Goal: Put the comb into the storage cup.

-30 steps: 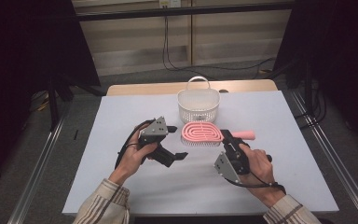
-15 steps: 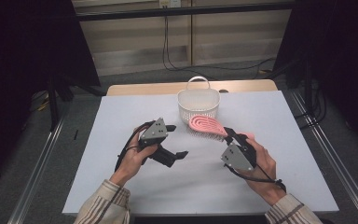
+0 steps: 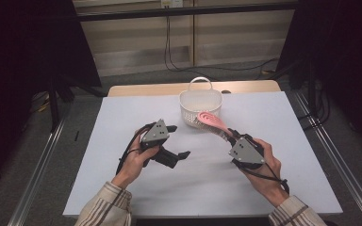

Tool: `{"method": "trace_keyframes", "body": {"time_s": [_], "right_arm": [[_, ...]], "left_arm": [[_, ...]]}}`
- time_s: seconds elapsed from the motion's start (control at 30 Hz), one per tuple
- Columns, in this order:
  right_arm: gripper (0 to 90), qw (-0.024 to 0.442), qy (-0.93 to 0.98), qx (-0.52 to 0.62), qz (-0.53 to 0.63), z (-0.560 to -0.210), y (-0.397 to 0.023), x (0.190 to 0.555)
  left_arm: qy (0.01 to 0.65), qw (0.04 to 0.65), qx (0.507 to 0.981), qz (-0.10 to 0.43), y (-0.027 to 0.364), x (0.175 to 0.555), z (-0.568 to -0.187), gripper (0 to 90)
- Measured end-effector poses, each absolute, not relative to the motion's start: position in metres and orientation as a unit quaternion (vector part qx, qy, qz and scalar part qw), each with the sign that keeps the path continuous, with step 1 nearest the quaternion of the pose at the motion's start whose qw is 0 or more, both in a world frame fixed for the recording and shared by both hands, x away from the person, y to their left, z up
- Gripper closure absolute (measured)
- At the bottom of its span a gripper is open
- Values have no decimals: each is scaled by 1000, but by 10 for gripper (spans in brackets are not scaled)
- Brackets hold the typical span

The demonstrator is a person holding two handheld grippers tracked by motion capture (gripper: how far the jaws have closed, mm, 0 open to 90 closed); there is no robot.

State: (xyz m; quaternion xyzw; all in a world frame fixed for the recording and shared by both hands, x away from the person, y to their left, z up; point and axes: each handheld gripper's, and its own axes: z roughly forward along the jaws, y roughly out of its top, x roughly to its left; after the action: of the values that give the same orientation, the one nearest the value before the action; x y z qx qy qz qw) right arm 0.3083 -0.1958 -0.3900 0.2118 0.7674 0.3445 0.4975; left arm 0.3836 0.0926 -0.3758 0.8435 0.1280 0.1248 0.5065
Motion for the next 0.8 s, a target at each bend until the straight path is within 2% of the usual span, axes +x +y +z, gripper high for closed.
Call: {"method": "trace_keyframes", "body": {"time_s": [0.07, 0.13, 0.8], "right_arm": [[819, 489, 769, 219, 349, -391, -197, 310], [820, 482, 769, 225, 355, -391, -198, 311], [819, 404, 767, 271, 418, -392, -206, 315]], "left_arm": [[136, 516, 835, 137, 92, 383, -375, 36], [140, 530, 827, 124, 92, 383, -374, 37], [172, 527, 822, 128, 91, 379, -378, 33]]}}
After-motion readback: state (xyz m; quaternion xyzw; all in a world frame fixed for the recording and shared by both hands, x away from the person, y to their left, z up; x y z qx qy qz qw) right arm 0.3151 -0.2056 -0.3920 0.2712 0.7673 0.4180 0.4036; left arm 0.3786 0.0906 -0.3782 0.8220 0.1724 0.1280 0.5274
